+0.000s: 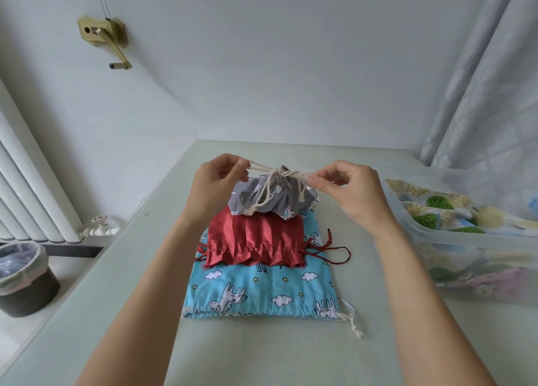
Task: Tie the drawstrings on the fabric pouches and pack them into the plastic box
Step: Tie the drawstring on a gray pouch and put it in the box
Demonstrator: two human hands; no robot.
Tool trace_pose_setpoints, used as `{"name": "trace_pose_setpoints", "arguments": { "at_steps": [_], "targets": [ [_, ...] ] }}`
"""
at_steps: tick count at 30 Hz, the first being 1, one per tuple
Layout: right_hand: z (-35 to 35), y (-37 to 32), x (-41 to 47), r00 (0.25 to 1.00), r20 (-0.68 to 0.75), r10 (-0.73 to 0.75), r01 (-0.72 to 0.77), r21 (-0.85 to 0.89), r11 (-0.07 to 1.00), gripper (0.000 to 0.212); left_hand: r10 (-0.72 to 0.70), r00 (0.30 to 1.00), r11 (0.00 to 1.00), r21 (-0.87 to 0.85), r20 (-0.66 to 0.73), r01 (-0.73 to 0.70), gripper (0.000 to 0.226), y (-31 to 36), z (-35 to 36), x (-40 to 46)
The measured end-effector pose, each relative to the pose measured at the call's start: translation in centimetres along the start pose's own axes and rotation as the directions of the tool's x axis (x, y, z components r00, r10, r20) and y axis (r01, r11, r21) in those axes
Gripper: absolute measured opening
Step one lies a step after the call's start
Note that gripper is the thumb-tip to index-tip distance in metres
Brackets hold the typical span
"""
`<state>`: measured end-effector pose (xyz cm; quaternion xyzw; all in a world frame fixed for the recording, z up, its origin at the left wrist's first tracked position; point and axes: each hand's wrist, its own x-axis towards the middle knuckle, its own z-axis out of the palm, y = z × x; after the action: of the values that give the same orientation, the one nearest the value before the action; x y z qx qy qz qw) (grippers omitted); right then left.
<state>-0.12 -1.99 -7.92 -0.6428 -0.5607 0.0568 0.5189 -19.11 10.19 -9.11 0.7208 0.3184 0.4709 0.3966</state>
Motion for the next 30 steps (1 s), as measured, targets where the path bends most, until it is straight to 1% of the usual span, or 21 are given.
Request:
{"name": "trace_pose_setpoints", "arguments": {
  "at_steps": [4,7,10,14,16,18,19,20,22,25,27,29,30],
  "targets": [
    [-0.3,-0.4,-0.3,0.999,0.039,-0.037,0.040,-0.091,0.995,0.010,0.014,1.000,0.996,0.093,-0.003,-0.013,0.020,-0.6,0.0,0.3],
    [-0.3,-0.7,-0.4,0.998,0.047,-0.043,0.048,-0.108,0.993,0.016,0.030,0.998,0.986,0.166,-0.050,-0.021,0.021,-1.2,0.3,0.2],
    [0.3,-0.3,-0.8,0.999,0.035,-0.022,0.026,-0.118,0.993,0.021,0.012,0.995,0.978,0.209,-0.094,0.007,0.018,-2.0,0.3,0.1],
    [0.9,0.5,-2.0,0.997,0.073,0.030,-0.022,-0.101,0.995,0.023,-0.011,0.993,0.971,0.237,-0.114,0.038,0.017,-2.7,0.6,0.0],
    [0.5,0.5,-2.3,0.997,0.068,0.040,-0.034,-0.089,0.995,0.023,-0.038,0.998,0.972,0.230,-0.051,0.049,0.019,-2.8,0.7,-0.1],
    [-0.2,0.1,-2.6,0.996,0.081,0.024,-0.013,-0.129,0.992,0.022,-0.106,0.989,0.977,0.193,0.099,0.086,0.019,-2.7,0.6,-0.2],
    [-0.5,-0.1,-2.6,0.994,0.110,0.017,0.000,-0.153,0.988,0.022,-0.122,0.980,0.978,0.186,0.158,0.092,0.016,-2.6,0.4,-0.1],
    [-0.7,-0.3,-2.7,0.989,0.145,0.018,0.006,-0.165,0.986,0.021,-0.113,0.976,0.980,0.181,0.187,0.079,0.014,-2.4,0.2,-0.1],
    [-0.5,-0.6,-2.6,0.975,0.220,0.025,0.004,-0.129,0.992,0.020,-0.061,0.979,0.990,0.137,0.195,0.034,0.011,-1.7,0.0,-0.2],
    [0.9,-1.0,-2.1,0.942,0.334,-0.012,0.032,-0.057,0.998,0.017,-0.036,0.980,0.999,0.028,0.196,0.032,0.013,-0.2,0.4,-1.0],
    [2.1,-1.3,-1.7,0.888,0.459,-0.034,0.069,-0.058,0.996,0.020,-0.048,0.981,0.999,0.007,0.189,0.047,0.015,0.1,0.3,-1.6],
    [3.1,-0.9,-1.5,0.813,0.583,0.005,0.076,-0.116,0.990,0.022,-0.069,0.975,0.997,-0.009,0.210,0.072,0.018,-0.1,-0.3,-2.4],
    [3.5,-0.7,-1.4,0.782,0.622,0.039,0.067,-0.146,0.987,0.022,-0.085,0.969,0.996,0.011,0.230,0.085,0.022,-0.3,-1.0,-2.7]
  ]
}}
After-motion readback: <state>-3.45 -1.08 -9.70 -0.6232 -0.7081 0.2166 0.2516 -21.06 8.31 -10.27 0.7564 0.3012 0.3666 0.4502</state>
